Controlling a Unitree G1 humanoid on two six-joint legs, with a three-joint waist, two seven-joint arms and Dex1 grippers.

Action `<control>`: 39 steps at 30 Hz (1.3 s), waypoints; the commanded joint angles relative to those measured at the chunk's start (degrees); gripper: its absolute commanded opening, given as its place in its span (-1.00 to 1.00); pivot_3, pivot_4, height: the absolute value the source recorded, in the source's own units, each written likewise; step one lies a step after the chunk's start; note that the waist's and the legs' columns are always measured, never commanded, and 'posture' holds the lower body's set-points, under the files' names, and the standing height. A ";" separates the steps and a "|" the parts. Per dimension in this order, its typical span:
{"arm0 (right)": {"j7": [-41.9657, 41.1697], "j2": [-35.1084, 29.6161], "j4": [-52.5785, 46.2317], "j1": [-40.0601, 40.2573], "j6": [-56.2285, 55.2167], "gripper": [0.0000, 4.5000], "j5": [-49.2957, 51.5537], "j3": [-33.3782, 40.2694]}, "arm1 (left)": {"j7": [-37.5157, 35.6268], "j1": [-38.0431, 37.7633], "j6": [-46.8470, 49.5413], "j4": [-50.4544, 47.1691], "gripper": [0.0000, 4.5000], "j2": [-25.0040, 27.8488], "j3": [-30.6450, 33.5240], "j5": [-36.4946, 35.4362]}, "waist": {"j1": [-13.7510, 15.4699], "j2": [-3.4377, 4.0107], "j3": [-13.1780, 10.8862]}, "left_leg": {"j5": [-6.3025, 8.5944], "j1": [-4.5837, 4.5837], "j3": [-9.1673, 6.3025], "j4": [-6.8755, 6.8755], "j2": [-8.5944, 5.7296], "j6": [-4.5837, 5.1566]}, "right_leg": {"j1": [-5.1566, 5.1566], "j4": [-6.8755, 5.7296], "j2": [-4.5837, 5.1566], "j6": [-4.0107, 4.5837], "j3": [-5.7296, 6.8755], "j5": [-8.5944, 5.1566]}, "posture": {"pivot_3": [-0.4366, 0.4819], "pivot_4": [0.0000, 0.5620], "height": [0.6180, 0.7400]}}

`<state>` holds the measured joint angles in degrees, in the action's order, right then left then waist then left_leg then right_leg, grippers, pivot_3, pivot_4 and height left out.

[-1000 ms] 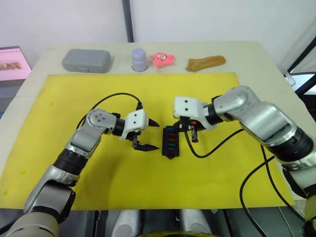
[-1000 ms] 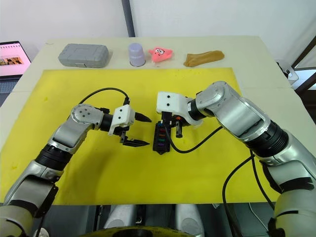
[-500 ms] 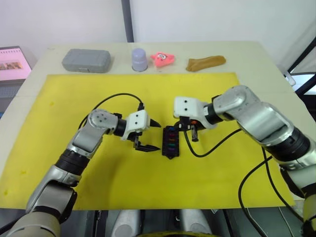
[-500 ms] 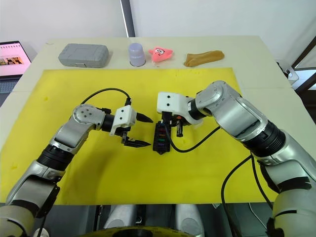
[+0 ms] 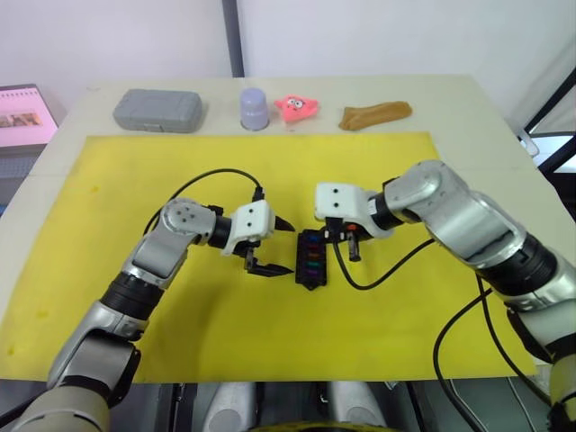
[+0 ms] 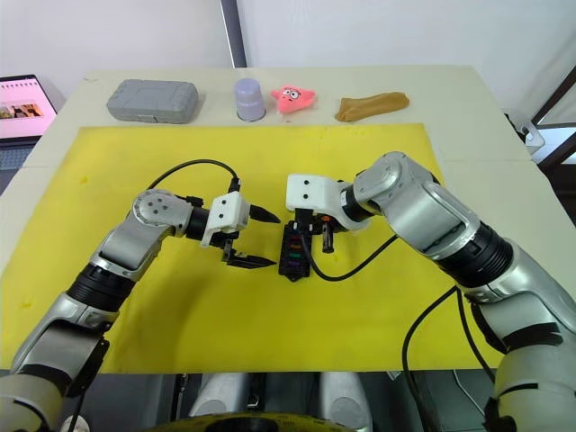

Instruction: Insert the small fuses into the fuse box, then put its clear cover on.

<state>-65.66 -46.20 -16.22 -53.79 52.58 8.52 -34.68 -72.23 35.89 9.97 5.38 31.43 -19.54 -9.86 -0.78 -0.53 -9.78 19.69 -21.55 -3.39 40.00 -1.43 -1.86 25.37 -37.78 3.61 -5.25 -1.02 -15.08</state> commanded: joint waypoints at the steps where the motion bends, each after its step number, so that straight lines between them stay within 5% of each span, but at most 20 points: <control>1: 0.08 0.39 -0.18 0.16 0.18 -1.00 -0.99 0.46 | 0.17 -0.09 0.36 -2.43 0.98 0.24 0.77 -0.04 | 0.00 0.00 0.00 | 0.00 0.00 0.00 0.00 0.00 0.00 | 0.00 0.00 0.00 0.00 0.00 0.00 | -0.05 -0.47 1.00; 39: -0.91 0.54 -1.13 -3.68 7.51 -1.00 0.92 3.09 | -0.36 -0.59 0.06 -3.36 0.98 -0.82 0.10 0.36 | 0.00 0.01 0.01 | 0.00 0.02 0.00 0.01 -0.01 0.00 | 0.00 -0.05 0.01 0.00 0.00 0.00 | -0.05 -0.47 1.00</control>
<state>-66.66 -45.32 -16.14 -56.16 60.38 9.30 -33.19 -72.50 35.55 10.73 4.16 30.77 -19.56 -9.39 -0.77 -0.53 -9.77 19.69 -21.53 -3.39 40.01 -1.43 -1.86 25.37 -37.83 3.62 -5.25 -1.02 -15.08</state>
